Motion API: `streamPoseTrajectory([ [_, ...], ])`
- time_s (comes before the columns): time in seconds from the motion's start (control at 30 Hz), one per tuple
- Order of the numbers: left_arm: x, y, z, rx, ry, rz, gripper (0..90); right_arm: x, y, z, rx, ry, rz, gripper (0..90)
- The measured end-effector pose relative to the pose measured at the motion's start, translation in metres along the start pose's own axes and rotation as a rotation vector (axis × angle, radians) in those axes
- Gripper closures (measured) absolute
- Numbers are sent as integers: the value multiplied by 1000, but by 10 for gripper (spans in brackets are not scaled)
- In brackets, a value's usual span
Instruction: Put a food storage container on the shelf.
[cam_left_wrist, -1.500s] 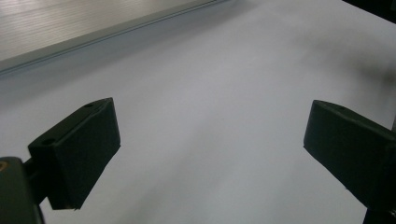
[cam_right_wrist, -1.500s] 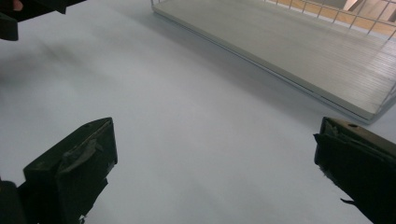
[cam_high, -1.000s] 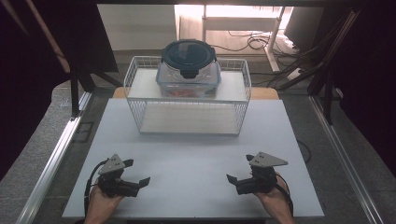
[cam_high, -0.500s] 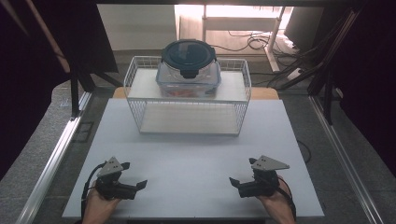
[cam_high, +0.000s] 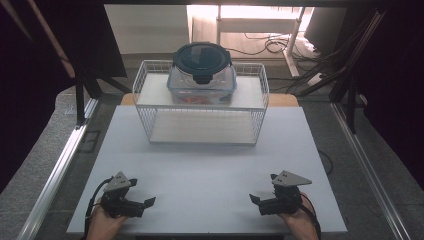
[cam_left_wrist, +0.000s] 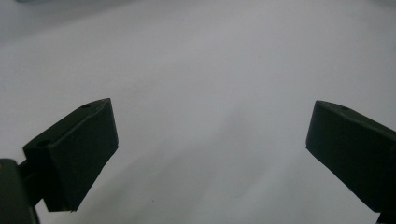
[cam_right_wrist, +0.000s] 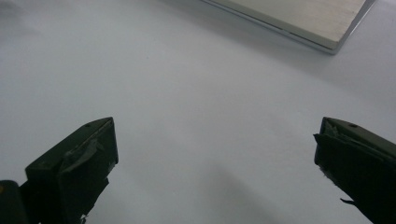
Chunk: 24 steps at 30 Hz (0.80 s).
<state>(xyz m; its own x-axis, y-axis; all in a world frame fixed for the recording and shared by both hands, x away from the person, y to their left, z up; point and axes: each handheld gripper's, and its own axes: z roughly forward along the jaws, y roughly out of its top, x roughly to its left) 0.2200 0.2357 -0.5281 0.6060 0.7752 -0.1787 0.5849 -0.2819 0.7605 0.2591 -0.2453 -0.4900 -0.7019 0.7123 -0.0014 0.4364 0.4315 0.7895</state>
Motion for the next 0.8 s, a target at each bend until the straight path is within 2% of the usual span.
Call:
streamPoseTrajectory([
  [0.3,2,-4,7,41,-14,-11,19,2,-9,6,49,-3,-2,0],
  [0.47,3,-5,10,62,-18,-21,17,5,-13,14,104,1,-18,0],
  [0.67,2,-6,14,98,-15,-11,14,4,-15,17,129,11,-14,0],
  [0.8,2,-5,14,93,-14,-10,14,4,-15,18,135,11,-23,0],
])
